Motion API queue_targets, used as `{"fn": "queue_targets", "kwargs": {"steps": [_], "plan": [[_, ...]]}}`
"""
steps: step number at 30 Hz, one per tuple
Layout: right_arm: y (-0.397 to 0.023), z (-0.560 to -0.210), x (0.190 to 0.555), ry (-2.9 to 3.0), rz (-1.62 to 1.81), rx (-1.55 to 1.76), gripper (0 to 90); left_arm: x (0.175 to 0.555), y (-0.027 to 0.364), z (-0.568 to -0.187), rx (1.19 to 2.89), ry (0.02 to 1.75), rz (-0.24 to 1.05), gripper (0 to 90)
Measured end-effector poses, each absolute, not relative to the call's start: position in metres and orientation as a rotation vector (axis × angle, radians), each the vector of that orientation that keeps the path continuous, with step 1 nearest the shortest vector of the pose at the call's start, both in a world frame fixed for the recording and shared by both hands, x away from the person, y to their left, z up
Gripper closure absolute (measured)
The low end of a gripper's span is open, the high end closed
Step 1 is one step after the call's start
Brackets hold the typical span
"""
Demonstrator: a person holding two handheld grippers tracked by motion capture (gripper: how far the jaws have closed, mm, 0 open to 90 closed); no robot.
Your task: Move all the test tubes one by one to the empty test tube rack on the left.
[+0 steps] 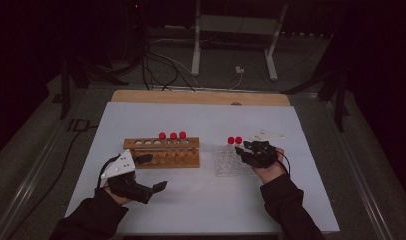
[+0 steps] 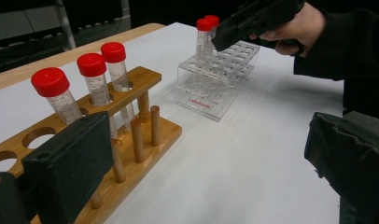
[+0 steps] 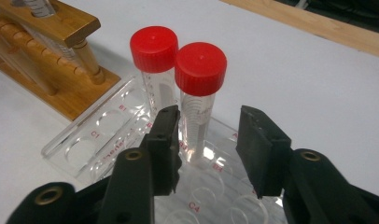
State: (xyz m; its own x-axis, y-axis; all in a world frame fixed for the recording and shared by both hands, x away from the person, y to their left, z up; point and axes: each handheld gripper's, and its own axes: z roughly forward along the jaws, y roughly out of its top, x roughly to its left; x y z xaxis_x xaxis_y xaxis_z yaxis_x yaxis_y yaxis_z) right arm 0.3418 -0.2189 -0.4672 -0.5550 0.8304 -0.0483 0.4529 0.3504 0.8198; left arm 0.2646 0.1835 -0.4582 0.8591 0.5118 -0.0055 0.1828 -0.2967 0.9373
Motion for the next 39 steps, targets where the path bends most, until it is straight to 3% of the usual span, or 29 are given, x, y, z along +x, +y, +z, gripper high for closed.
{"fn": "queue_targets", "kwargs": {"steps": [12, 39], "plan": [[-0.213, -0.471, 0.348, 2.207, 1.100, 1.111, 74.6, 0.265, 0.184, -0.459, 1.874, 0.519, 0.348, 2.1], [-0.222, -0.423, 0.319, 2.109, 1.182, 1.022, 75.2, 0.265, 0.185, -0.458, 1.878, 0.524, 0.343, 2.1]]}}
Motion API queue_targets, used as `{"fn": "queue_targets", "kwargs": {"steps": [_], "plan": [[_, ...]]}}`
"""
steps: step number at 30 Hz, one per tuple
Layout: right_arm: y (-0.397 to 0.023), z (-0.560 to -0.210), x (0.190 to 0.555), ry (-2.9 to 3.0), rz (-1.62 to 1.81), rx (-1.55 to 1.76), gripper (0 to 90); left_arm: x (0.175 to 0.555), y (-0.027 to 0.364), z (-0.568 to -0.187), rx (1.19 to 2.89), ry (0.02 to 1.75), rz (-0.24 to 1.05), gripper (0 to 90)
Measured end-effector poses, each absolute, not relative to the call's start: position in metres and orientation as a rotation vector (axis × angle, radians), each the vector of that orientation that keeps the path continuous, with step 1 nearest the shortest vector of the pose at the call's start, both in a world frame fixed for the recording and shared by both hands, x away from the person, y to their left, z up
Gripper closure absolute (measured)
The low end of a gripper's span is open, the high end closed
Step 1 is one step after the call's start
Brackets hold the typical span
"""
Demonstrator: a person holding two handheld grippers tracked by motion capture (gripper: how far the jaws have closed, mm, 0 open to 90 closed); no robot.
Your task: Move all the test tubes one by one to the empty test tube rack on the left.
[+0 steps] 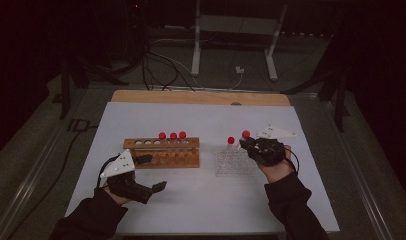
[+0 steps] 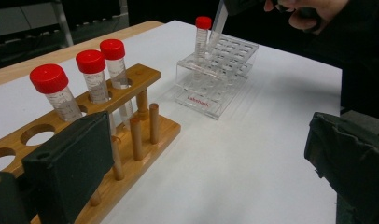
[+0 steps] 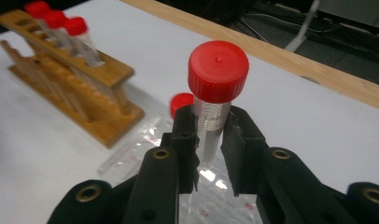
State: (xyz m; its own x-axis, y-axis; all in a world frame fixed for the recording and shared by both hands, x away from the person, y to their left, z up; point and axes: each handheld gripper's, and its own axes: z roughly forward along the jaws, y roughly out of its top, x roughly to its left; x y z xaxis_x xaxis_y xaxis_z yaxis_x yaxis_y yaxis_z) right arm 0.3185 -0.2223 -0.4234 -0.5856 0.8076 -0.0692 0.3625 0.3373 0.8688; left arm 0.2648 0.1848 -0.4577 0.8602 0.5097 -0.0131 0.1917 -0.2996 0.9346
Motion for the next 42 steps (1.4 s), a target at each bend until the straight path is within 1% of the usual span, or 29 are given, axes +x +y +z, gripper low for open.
{"fn": "queue_targets", "kwargs": {"steps": [6, 18, 42], "plan": [[-0.217, -0.413, 0.308, 2.136, 1.207, 0.978, 75.2, 0.264, 0.184, -0.456, 1.876, 0.519, 0.343, 2.1], [-0.191, -0.407, 0.290, 2.220, 1.291, 0.860, 75.2, 0.262, 0.182, -0.451, 1.874, 0.505, 0.329, 2.1], [-0.138, -0.439, 0.275, 2.404, 1.287, 0.705, 75.2, 0.258, 0.171, -0.443, 1.894, 0.475, 0.288, 2.2]]}}
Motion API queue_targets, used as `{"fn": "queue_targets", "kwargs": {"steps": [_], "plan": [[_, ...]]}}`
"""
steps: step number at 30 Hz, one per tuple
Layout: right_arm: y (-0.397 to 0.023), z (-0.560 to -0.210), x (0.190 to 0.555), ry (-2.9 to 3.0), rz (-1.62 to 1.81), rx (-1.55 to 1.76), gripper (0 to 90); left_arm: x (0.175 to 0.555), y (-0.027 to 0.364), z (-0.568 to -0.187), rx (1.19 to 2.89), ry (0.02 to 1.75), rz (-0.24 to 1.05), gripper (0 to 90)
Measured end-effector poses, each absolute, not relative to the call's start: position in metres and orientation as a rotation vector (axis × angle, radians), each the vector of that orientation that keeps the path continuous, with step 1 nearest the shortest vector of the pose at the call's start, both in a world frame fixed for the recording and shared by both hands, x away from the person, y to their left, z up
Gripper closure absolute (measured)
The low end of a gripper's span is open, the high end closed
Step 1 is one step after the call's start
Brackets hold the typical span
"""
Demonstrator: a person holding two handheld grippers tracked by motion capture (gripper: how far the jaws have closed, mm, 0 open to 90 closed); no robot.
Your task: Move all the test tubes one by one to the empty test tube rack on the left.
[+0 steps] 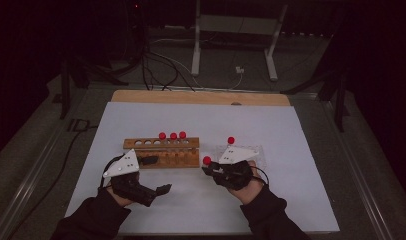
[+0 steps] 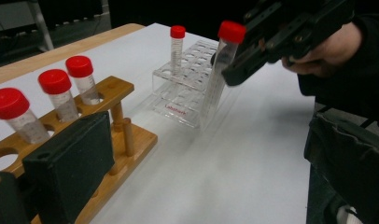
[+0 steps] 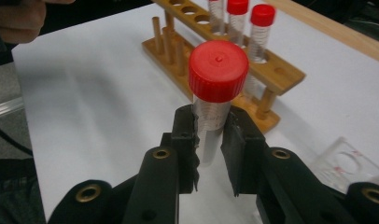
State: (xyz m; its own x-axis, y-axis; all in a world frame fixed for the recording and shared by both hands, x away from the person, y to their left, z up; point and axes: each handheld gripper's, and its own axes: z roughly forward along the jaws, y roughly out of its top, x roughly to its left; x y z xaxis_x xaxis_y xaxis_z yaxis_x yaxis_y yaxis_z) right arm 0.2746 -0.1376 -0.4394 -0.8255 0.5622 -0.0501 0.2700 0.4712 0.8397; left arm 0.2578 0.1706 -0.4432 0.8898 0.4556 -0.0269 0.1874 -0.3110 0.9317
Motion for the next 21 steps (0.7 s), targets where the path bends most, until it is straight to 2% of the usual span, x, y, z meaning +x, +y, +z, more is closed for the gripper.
{"fn": "queue_targets", "kwargs": {"steps": [8, 14, 21], "plan": [[-0.124, -0.447, 0.268, 2.454, 1.283, 0.662, 75.1, 0.257, 0.161, -0.435, 1.888, 0.464, 0.262, 2.5], [-0.116, -0.451, 0.264, 2.483, 1.283, 0.633, 75.2, 0.258, 0.149, -0.430, 1.893, 0.445, 0.256, 6.3], [-0.110, -0.454, 0.260, 2.510, 1.279, 0.613, 75.2, 0.259, 0.132, -0.430, 1.905, 0.410, 0.272, 18.4]]}}
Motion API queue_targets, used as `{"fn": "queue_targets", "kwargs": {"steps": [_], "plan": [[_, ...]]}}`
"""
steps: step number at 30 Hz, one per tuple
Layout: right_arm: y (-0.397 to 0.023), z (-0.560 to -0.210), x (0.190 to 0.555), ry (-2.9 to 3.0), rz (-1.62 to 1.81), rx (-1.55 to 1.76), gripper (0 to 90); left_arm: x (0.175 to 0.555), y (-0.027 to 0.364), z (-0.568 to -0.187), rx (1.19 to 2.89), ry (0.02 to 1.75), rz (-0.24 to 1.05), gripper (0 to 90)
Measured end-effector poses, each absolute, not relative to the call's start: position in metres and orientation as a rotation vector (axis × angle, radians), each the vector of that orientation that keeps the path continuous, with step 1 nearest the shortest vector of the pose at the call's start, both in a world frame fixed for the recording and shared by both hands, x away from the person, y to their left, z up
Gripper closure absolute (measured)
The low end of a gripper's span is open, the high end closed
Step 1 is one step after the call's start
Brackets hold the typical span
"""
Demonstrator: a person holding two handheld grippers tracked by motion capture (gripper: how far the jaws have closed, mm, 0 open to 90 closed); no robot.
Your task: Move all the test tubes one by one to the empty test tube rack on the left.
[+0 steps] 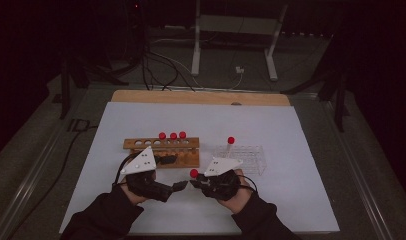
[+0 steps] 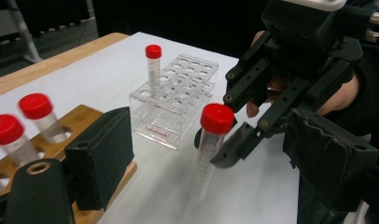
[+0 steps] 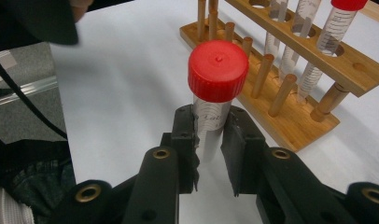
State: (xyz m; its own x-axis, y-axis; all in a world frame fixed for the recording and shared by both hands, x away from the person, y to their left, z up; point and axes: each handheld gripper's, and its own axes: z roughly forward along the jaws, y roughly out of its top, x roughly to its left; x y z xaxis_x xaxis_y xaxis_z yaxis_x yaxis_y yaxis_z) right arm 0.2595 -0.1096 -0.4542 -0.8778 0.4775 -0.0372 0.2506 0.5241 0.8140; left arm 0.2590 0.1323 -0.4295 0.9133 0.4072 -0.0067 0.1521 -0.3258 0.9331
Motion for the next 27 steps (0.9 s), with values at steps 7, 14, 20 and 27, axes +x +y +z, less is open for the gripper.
{"fn": "queue_targets", "kwargs": {"steps": [7, 14, 20, 27], "plan": [[-0.109, -0.454, 0.259, 2.519, 1.281, 0.612, 75.2, 0.261, 0.121, -0.431, 1.918, 0.382, 0.281, 40.4], [-0.109, -0.454, 0.259, 2.525, 1.280, 0.615, 75.1, 0.262, 0.111, -0.436, 1.955, 0.353, 0.284, 54.5], [-0.108, -0.454, 0.259, 2.529, 1.279, 0.613, 75.2, 0.262, 0.105, -0.438, 1.975, 0.332, 0.288, 62.3], [-0.109, -0.453, 0.258, 2.528, 1.282, 0.613, 75.1, 0.264, 0.104, -0.441, 1.987, 0.338, 0.292, 69.8]]}}
